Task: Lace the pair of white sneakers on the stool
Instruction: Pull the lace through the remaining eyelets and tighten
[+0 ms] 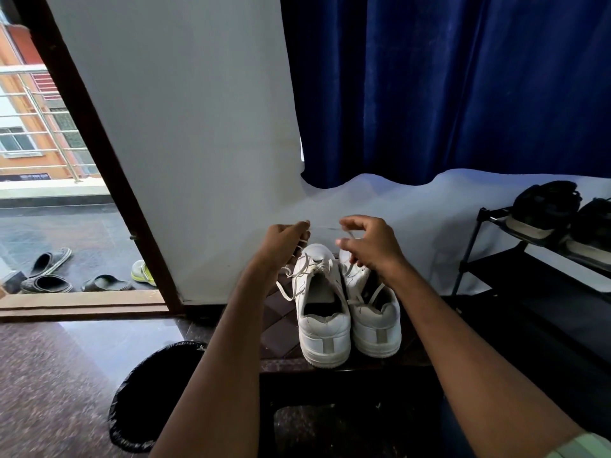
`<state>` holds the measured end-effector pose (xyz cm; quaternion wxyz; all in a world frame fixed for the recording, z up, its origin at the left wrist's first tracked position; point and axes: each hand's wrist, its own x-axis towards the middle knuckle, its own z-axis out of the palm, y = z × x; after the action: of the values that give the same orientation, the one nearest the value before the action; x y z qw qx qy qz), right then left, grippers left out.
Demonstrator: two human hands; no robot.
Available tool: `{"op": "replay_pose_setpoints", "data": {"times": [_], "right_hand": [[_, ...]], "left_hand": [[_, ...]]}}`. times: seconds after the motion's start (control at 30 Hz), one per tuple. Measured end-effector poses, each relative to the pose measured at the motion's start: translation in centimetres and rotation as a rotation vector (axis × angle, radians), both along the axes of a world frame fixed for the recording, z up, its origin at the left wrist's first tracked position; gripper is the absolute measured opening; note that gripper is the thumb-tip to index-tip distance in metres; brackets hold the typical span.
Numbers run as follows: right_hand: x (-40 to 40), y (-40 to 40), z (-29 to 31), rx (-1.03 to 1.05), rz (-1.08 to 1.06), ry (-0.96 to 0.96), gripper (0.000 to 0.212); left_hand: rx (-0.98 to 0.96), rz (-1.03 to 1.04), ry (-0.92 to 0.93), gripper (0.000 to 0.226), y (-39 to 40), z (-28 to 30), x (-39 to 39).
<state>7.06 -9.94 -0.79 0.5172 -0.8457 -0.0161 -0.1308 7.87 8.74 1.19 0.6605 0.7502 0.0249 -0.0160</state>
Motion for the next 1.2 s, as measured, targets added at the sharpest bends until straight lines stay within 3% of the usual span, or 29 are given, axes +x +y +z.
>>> {"op": "replay_pose_setpoints", "data": {"times": [0.07, 0.13, 0.23, 0.37, 0.43, 0.53, 0.6, 0.7, 0.8, 1.0, 1.2], "right_hand": [[-0.4, 0.7, 0.5, 0.099, 0.228, 0.005, 0.052], [-0.6, 1.3, 0.9, 0.212, 0.356, 0.034, 0.04], [-0.1, 1.2, 0.7, 0.247, 0.25, 0.014, 0.014], [0.5, -0.1, -0.1, 0.147, 0.042, 0.008, 0.01], [0.2, -0.2, 0.0, 0.092, 0.086, 0.025, 0.011], [-0.6, 0.8, 0.5, 0.166, 0.33, 0.11, 0.025], [-0.7, 1.5, 0.5, 0.167, 0.389, 0.107, 0.025], [-0.2, 1.7, 0.0, 0.093, 0.262, 0.054, 0.01], [0.2, 1.1, 0.0, 0.013, 0.146, 0.033, 0.007], [-0.2, 1.2, 0.0, -0.079, 0.303, 0.041, 0.009], [0.1, 1.1, 0.0, -0.232, 0.252, -0.045, 0.009]], "left_hand": [[0.117, -0.043, -0.033, 0.037, -0.3, -0.5, 0.0], [0.158, -0.076, -0.04, 0.035, -0.4, -0.6, -0.1], [0.119, -0.098, -0.011, 0.036, -0.2, -0.5, 0.1], [0.08, -0.093, 0.0, 0.04, 0.3, -0.4, 0.3], [0.149, -0.086, -0.007, 0.039, 0.3, -0.7, 0.3], [0.295, -0.061, -0.045, 0.046, 0.2, -1.1, 0.4], [0.299, -0.083, -0.046, 0.048, 0.0, -1.1, 0.2], [0.272, -0.092, -0.024, 0.038, 0.0, -0.6, 0.0], [0.3, -0.102, 0.024, 0.032, 0.2, -0.4, -0.3], [0.534, -0.176, -0.018, 0.03, 0.7, -0.8, -0.4], [0.539, -0.195, 0.018, 0.022, 1.4, -1.0, -0.7]]}}
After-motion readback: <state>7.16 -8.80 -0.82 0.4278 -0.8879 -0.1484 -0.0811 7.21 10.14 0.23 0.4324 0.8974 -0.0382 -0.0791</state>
